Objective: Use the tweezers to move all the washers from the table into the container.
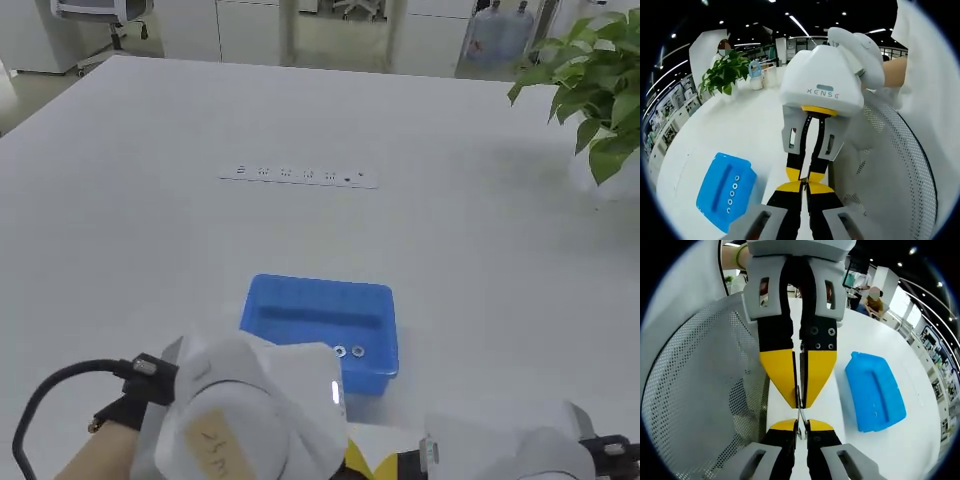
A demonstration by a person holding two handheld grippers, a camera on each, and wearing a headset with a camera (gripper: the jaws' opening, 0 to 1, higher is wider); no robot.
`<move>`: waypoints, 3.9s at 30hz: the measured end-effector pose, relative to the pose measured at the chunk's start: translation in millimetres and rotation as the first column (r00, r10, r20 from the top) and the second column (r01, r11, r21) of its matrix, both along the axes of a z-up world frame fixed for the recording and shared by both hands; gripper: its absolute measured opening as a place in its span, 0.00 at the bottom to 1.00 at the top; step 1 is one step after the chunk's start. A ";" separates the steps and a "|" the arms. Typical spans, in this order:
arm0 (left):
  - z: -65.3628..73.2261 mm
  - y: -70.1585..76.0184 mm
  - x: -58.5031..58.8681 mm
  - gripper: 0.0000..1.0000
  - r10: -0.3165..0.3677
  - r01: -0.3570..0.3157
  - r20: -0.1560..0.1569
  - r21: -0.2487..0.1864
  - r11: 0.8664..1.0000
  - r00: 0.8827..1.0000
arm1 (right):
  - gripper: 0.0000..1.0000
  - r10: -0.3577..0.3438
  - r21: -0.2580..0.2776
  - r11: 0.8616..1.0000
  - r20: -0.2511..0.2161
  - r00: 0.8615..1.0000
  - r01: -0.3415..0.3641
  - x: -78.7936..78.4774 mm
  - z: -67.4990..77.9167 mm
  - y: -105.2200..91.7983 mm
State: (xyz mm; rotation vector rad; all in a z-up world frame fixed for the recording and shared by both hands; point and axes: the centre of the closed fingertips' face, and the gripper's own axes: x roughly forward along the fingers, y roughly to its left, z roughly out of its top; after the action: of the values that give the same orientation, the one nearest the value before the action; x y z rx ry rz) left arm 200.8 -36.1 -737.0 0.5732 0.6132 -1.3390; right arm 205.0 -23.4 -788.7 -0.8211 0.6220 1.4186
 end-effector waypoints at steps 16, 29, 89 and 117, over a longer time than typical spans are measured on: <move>-12.4 25.4 7.3 0.00 0.002 0.004 -0.052 0.113 0.994 0.999 | 0.10 -0.122 0.107 0.986 -0.078 0.989 0.130 3.5 4.0 -0.9; -44.8 53.2 12.3 0.00 0.016 0.003 -0.079 0.232 0.973 0.997 | 0.13 -0.372 0.180 0.900 -0.156 0.915 0.396 15.7 16.0 -35.7; 23.0 81.6 49.2 0.54 0.570 -0.602 -0.202 -0.352 0.717 0.797 | 0.40 -0.755 0.558 0.418 -0.224 0.616 0.716 75.5 107.6 -131.8; 72.7 178.1 73.9 0.99 0.910 -0.732 0.035 -0.582 0.354 0.412 | 0.89 -0.822 0.644 0.310 -0.188 0.537 0.700 90.1 122.5 -125.6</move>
State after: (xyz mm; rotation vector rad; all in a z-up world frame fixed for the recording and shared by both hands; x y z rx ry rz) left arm 274.7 142.0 -664.4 -0.0008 0.1552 -0.2921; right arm 295.1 -149.0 -666.2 0.0152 0.2367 0.5298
